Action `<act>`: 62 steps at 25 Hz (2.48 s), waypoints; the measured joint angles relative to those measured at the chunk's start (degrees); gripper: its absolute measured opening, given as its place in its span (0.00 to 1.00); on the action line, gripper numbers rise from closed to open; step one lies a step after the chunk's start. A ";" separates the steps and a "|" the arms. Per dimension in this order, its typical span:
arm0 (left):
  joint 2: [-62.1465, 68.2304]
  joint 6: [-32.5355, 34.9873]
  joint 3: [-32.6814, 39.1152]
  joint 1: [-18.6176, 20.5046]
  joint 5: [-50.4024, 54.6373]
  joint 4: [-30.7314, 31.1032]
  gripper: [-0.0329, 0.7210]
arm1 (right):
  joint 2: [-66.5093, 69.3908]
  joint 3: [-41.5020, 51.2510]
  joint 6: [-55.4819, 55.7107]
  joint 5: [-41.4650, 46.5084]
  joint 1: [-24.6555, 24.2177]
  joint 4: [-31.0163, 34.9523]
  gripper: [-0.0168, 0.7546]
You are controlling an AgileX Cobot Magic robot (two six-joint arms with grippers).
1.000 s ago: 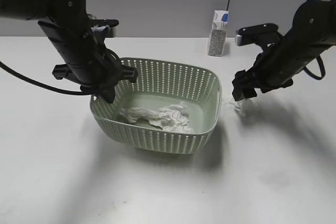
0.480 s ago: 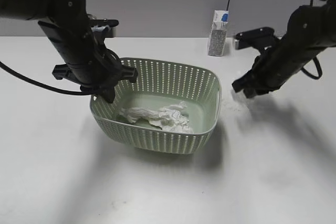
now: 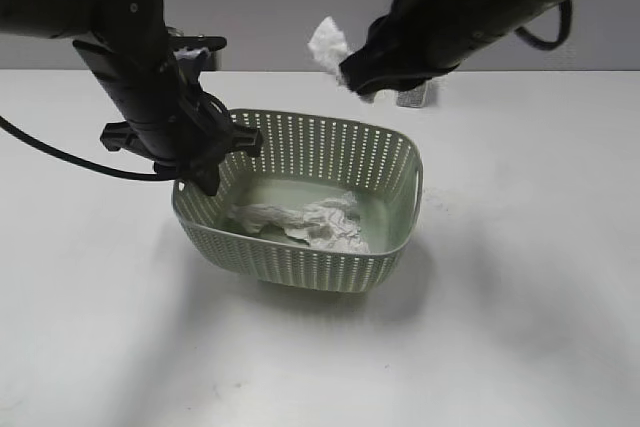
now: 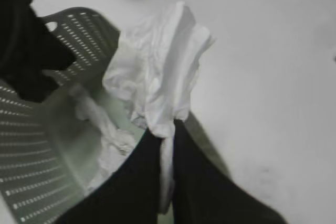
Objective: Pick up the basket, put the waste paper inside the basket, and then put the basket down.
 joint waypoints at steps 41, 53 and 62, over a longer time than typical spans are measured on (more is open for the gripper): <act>-2.75 1.31 -8.95 7.85 5.56 -0.12 0.90 | -23.14 19.72 6.68 8.68 -19.79 -7.35 0.79; -25.08 16.73 5.49 30.86 16.69 2.24 0.87 | -49.92 42.36 11.61 13.75 -19.79 -10.64 0.79; -57.88 17.16 29.45 34.54 11.75 0.80 0.82 | -73.93 48.59 13.67 21.85 -19.79 -13.28 0.79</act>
